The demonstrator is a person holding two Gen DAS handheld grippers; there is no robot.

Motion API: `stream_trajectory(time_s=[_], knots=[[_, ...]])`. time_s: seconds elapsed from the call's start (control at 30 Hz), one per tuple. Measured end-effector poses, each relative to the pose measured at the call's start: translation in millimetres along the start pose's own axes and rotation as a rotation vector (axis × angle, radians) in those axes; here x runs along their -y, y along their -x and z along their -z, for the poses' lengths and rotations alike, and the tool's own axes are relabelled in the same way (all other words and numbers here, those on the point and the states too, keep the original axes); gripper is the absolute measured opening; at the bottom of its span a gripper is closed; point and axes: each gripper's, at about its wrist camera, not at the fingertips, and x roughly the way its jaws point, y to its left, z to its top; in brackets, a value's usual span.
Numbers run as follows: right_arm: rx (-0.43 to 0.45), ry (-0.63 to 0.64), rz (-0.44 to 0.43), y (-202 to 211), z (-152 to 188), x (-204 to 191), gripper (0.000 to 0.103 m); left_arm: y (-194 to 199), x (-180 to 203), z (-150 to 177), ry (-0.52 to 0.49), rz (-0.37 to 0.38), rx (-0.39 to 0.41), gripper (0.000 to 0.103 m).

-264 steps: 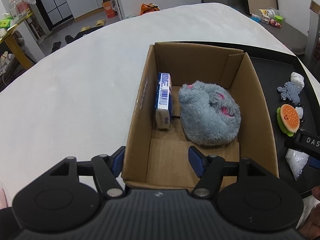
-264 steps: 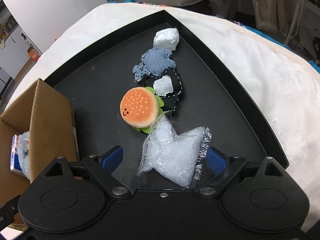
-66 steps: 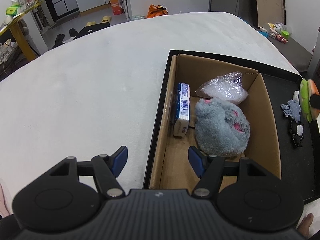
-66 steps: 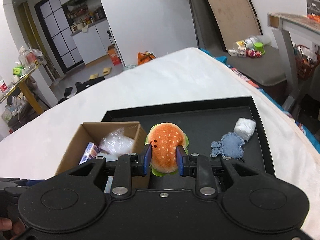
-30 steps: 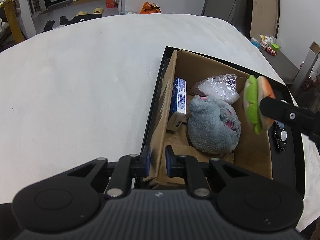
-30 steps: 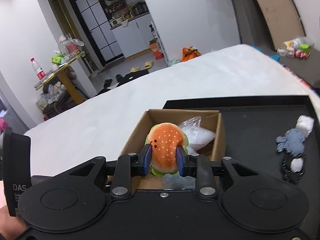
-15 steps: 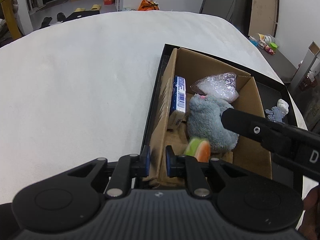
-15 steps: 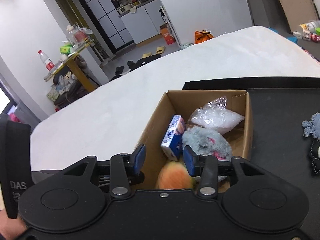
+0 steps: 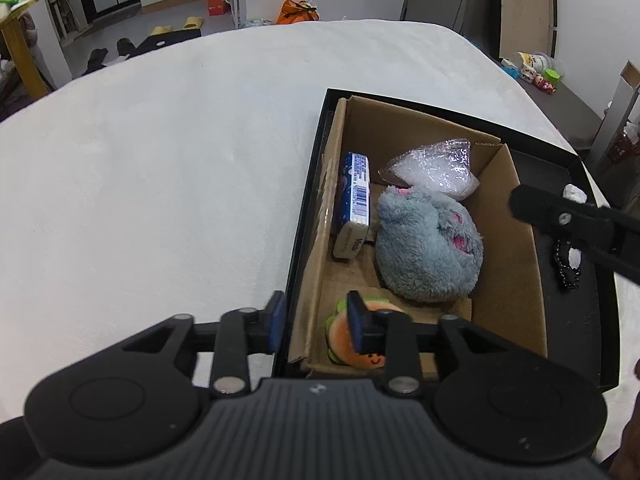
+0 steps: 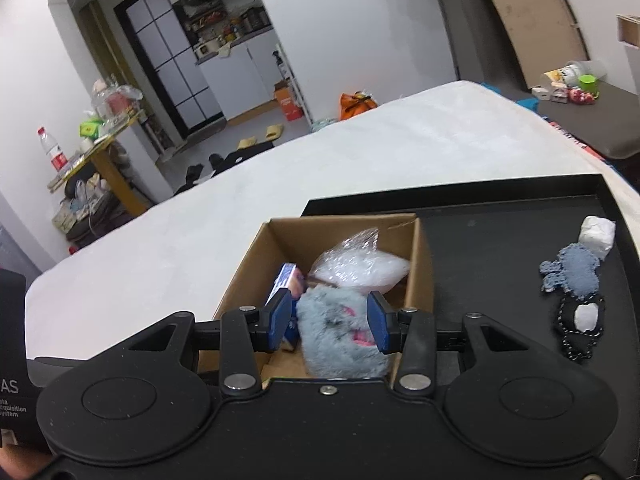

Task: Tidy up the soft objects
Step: 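Lower the burger plush into the box and open the right gripper, then reach the right gripper to the black-and-white heart plush and grasp it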

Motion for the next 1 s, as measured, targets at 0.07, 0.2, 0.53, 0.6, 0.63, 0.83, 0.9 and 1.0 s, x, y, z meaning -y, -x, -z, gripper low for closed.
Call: stream_trajectory(time_s=[0.07,0.2,0.53,0.6,0.63,0.83,0.9,1.0], knots=[[0.021,-0.009,0.013,3,-2,5,0.049,1,2,-1,-0.002,-0.014,-0.001,0.044],[0.066,-0.026,0.054,11,-6,17,0.054,2,6,-2,-0.015,-0.046,0.004,0.055],[0.074,-0.092,0.128,9,-3,47,0.054,-1,15,-6,-0.043,-0.095,0.004,0.063],[0.073,-0.101,0.153,8,-2,52,0.054,-2,18,-7,-0.049,-0.103,0.001,0.063],[0.072,-0.107,0.162,7,-2,54,0.054,-2,19,-7,-0.052,-0.107,0.002,0.064],[0.064,-0.119,0.26,0,1,67,0.054,-2,30,-8,-0.083,-0.129,0.012,0.071],[0.06,-0.121,0.279,-1,1,72,0.054,-3,33,-9,-0.091,-0.128,0.011,0.072],[0.051,-0.142,0.326,-4,1,82,0.054,-4,36,-11,-0.092,-0.132,0.009,0.072]])
